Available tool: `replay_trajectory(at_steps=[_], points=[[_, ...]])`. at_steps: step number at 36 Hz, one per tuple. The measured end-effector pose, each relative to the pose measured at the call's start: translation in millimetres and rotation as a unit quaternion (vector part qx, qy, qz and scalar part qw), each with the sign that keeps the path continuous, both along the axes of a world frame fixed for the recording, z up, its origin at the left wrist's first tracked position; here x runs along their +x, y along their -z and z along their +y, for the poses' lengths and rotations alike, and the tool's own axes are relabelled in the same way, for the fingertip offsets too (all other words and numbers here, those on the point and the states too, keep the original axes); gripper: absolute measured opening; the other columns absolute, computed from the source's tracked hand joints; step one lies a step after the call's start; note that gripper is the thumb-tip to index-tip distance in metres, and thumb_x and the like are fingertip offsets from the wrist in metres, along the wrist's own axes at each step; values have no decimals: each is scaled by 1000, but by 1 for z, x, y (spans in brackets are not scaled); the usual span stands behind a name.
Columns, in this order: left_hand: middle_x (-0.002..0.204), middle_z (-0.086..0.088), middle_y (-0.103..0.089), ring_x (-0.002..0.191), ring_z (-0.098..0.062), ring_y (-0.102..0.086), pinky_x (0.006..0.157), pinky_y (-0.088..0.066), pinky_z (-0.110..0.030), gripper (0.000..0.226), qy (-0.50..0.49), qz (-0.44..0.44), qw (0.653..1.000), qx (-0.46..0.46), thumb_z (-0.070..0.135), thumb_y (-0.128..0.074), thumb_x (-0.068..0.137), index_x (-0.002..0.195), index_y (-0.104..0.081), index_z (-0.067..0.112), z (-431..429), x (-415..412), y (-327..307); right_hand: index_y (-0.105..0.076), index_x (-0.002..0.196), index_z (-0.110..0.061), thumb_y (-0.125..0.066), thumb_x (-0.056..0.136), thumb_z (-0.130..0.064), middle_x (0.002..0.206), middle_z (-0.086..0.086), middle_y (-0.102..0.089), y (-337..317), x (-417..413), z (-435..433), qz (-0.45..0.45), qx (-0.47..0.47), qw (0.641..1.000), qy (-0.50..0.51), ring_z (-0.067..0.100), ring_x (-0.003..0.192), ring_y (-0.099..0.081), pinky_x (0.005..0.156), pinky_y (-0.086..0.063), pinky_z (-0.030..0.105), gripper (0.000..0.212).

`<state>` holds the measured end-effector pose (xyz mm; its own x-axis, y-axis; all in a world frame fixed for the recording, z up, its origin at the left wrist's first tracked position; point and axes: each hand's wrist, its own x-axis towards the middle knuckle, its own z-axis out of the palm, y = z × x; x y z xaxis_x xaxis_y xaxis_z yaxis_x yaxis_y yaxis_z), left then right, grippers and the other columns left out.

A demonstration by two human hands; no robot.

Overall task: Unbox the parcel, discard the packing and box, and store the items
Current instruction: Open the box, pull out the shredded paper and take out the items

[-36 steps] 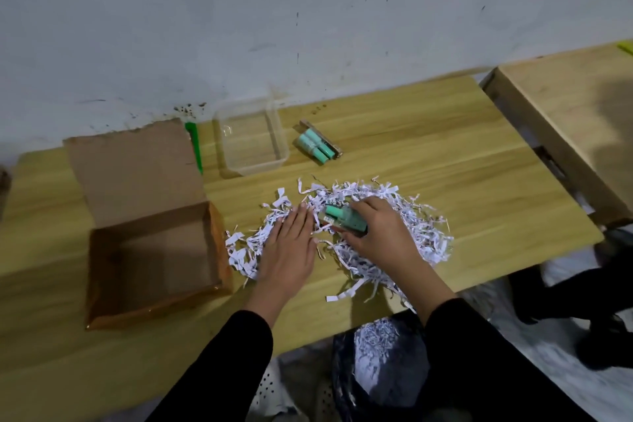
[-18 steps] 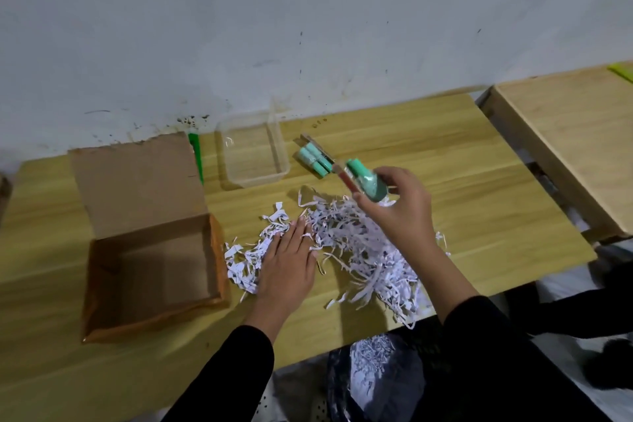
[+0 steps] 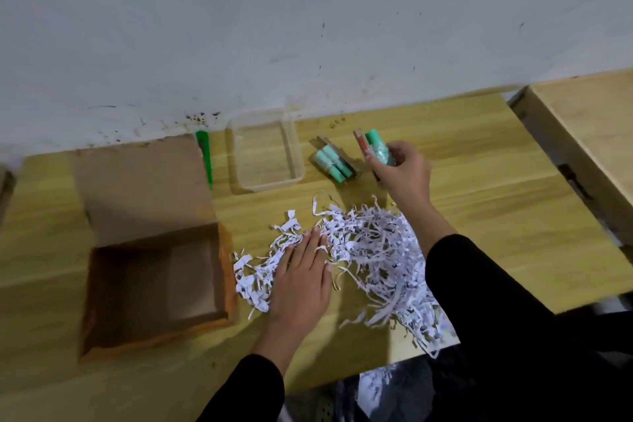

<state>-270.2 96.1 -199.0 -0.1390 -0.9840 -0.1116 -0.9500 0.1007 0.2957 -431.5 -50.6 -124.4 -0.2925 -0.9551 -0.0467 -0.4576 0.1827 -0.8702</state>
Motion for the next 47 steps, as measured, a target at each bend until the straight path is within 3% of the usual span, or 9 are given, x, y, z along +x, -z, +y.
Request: replay_trajectory(at_steps=[4,6,12,18,22,24,32,38,47], points=[[138,1,-52,126,-17,-51,105,-37,-33,44,-14,22,999,-20,31,-34,86,118,-60,18,-6,-1,-1,-62,109,-9,-78,70,-27,94,8,-67,12,0,5,14,11,999,-41,22,83,-66,70,-60,41,45],[136,1,-54,122,-18,-53,99,-44,-36,41,-25,35,999,-22,30,-33,85,112,-61,18,-10,-2,-2,-63,108,-8,-79,68,-24,98,9,-67,15,1,10,41,6,996,-79,20,86,-63,75,-58,36,46],[130,0,-58,118,-18,-56,95,-47,-35,38,-37,39,998,-29,28,-33,83,107,-62,17,-14,-3,-4,-62,111,-7,-80,66,-16,106,11,-64,21,0,29,87,-18,988,-125,20,91,-60,80,-55,32,49],[138,-2,-52,126,-20,-51,103,-43,-38,44,-27,9,999,-30,30,-31,87,118,-59,16,-10,-1,1,-60,113,-6,-76,70,-13,109,11,-62,28,-15,27,82,-19,994,-63,17,90,-56,67,-44,13,46],[139,-4,-52,126,-18,-51,107,-28,-35,48,-31,-16,999,-31,31,-33,86,122,-60,14,-11,-2,0,-57,118,-8,-73,73,-19,112,10,-60,27,-18,6,71,2,997,-26,23,93,-59,79,-55,30,49],[140,-5,-51,128,-18,-50,105,-25,-35,50,-26,-26,999,-30,32,-32,87,125,-58,14,-12,-2,1,-56,119,-7,-72,75,-19,113,7,-60,25,-13,-8,73,7,997,-22,20,94,-58,85,-52,27,49],[141,-3,-50,131,-18,-45,107,-22,-35,50,-27,-34,999,-19,34,-34,87,129,-55,16,-16,0,6,-62,107,-1,-71,77,-26,102,12,-64,27,20,-50,101,-14,995,-7,22,86,-55,75,-50,33,40],[137,-6,-53,126,-20,-52,103,-27,-36,51,-4,-51,999,-4,34,-33,85,126,-58,15,-20,4,8,-58,113,0,-71,78,-29,112,18,-61,37,32,-62,107,29,994,-4,29,98,-58,87,-53,42,47],[142,-3,-48,132,-18,-45,107,-21,-35,50,-26,-13,1000,-9,35,-34,88,131,-52,16,-15,1,3,-49,128,-8,-50,92,-21,137,11,-46,34,9,-41,134,17,990,-25,24,122,-47,99,-38,31,39]])
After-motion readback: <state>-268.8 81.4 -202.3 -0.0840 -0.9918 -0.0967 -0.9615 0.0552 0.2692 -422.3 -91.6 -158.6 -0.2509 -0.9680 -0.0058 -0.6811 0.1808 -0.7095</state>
